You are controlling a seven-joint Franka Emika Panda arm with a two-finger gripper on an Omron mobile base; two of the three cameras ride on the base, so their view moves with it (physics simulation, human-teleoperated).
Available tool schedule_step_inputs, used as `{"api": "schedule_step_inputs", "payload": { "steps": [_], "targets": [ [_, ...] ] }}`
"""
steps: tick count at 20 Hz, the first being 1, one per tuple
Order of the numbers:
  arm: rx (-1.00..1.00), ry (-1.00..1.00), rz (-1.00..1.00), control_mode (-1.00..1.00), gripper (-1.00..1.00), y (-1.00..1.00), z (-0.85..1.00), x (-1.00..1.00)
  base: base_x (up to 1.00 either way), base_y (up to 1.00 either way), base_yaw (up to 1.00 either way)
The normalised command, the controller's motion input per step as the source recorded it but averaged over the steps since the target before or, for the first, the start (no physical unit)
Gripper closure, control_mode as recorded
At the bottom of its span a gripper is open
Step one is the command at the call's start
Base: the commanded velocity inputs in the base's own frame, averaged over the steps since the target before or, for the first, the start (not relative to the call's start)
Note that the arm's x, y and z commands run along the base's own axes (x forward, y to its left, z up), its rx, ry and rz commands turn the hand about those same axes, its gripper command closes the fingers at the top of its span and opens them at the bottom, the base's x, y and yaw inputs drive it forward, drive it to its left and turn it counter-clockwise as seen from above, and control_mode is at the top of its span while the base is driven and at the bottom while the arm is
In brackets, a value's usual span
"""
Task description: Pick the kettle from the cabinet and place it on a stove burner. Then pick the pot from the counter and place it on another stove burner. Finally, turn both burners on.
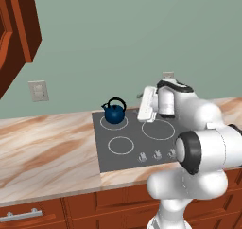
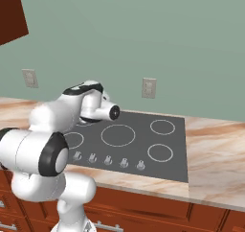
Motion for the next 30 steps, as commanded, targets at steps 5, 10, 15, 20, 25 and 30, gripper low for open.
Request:
{"api": "schedule_step_inputs", "payload": {
  "steps": [5, 10, 15, 20, 25, 30],
  "targets": [
    [-0.18, -0.13, 0.0, -1.0, -1.0, 0.02, 0.48, -0.45, 0.0, 0.0, 0.0],
    [-0.18, -0.14, 0.01, -1.0, -1.0, 0.0, 0.49, -0.47, 0.0, 0.0, 0.0],
    [-0.18, -0.12, 0.03, -1.0, -1.0, 0.02, 0.44, -0.46, 0.0, 0.0, 0.0],
    [-0.22, -0.11, 0.03, -1.0, -1.0, 0.06, 0.27, -0.47, 0.0, 0.0, 0.0],
    [-0.25, -0.13, 0.05, -1.0, -1.0, 0.05, 0.27, -0.55, 0.0, 0.0, 0.0],
    [-0.26, -0.15, 0.07, -1.0, -1.0, 0.04, 0.33, -0.58, 0.0, 0.0, 0.0]
  ]
}}
